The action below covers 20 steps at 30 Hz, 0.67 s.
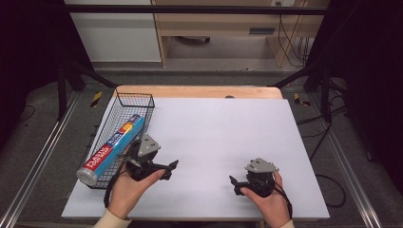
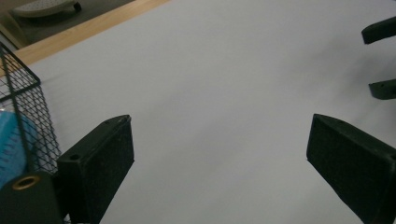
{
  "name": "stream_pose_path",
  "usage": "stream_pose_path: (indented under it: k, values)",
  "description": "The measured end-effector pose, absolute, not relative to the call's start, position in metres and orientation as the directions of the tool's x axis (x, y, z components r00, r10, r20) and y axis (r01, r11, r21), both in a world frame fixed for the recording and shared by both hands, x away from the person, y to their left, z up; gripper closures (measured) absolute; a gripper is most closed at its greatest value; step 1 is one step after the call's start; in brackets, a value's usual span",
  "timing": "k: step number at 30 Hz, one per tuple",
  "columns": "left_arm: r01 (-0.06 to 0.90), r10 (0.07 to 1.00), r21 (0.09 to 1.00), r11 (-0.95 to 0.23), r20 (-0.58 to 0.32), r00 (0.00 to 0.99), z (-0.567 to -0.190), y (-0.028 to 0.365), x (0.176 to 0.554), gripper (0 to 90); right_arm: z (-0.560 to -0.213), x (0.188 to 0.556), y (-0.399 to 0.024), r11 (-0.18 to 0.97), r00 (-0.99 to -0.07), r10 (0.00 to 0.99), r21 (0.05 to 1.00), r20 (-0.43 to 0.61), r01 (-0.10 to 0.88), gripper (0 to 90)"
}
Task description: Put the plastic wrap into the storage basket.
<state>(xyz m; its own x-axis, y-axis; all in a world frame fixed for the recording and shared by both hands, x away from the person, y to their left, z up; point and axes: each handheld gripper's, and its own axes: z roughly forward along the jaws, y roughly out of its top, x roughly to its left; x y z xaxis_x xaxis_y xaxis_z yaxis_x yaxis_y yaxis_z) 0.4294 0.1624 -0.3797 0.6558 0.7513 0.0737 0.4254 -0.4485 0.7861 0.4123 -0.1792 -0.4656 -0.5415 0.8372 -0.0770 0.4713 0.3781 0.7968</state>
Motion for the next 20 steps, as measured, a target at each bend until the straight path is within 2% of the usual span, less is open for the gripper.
stream_pose_path:
  k: [3,10,14,20]
  values:
    - [0.449,0.753,0.785,-0.425,0.031,0.658,-0.401,0.157,0.434,7.5,-0.467,0.413,-0.179,0.388,-0.548,0.833,0.792,-0.081,0.471,7.5]
    - [0.46,0.74,0.771,-0.44,0.021,0.673,-0.437,0.15,0.439,7.5,-0.466,0.413,-0.18,0.381,-0.539,0.838,0.799,-0.085,0.466,5.9]
    - [0.46,0.735,0.758,-0.463,0.038,0.677,-0.45,0.147,0.438,7.5,-0.467,0.415,-0.178,0.387,-0.545,0.833,0.802,-0.094,0.454,5.7]
    - [0.419,0.712,0.737,-0.53,0.118,0.693,-0.458,0.142,0.423,6.6,-0.465,0.422,-0.177,0.36,-0.521,0.85,0.813,-0.083,0.458,6.8]
